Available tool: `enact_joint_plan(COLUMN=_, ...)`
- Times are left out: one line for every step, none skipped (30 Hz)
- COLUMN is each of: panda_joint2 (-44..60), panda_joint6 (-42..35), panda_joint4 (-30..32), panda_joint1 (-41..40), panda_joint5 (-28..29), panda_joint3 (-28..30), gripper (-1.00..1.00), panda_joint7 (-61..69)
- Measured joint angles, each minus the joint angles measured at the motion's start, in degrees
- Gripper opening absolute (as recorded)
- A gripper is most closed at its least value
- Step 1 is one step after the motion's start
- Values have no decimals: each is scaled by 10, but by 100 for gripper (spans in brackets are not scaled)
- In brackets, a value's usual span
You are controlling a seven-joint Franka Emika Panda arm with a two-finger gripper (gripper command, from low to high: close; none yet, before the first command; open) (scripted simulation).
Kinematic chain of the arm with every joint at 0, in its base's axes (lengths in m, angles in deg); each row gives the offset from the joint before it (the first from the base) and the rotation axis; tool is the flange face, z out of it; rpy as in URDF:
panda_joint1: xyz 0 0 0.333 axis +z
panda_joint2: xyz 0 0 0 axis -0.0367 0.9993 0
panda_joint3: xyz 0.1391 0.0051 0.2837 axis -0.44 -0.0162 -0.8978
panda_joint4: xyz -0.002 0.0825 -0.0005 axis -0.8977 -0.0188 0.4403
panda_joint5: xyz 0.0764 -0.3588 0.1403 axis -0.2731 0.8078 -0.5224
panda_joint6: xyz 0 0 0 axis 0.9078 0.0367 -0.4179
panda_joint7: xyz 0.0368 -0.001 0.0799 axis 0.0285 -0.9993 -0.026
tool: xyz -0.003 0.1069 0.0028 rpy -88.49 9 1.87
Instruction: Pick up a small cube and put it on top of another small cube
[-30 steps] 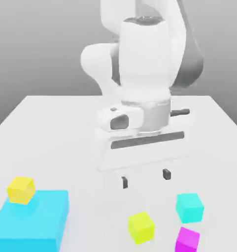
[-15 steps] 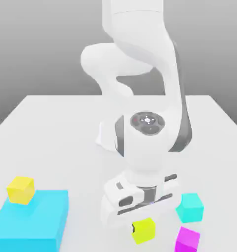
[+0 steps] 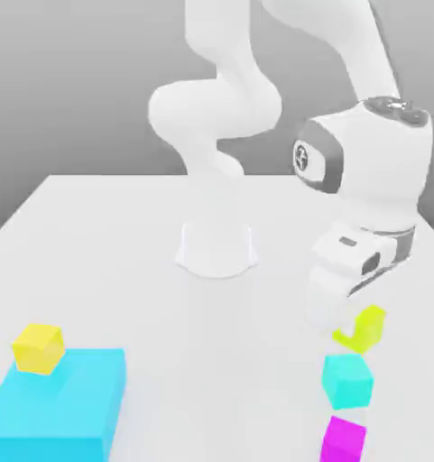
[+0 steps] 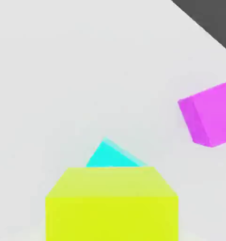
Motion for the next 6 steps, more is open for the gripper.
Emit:
enact_joint_plan(panda_joint2=19, panda_joint6=18, panda_joint4=0, panda_joint1=-1, panda_joint5=6, panda_joint3=3, gripper=-100, panda_joint7=-4)
enact_joint_plan(panda_joint2=38, panda_joint6=37, panda_joint4=-1, panda_joint1=0, panda_joint5=12, panda_joint3=7, gripper=-100, panda_joint7=-9)
enact_joint_plan(panda_joint2=55, panda_joint6=53, panda_joint4=-1, panda_joint1=1, panda_joint5=17, panda_joint3=10, gripper=100, panda_joint7=-13)
enact_joint_plan(panda_joint2=55, panda_joint6=53, panda_joint4=-1, panda_joint1=1, panda_joint5=17, panda_joint3=10, gripper=100, panda_joint7=-13)
enact_joint_plan(panda_joint2=55, panda_joint6=53, panda_joint4=-1, panda_joint1=1, panda_joint5=17, panda_joint3=10, gripper=100, panda_joint7=-13)
enact_joint_plan(panda_joint2=55, panda_joint6=53, panda_joint4=-1, panda_joint1=1, panda_joint5=17, panda_joint3=10, gripper=100, panda_joint7=-13)
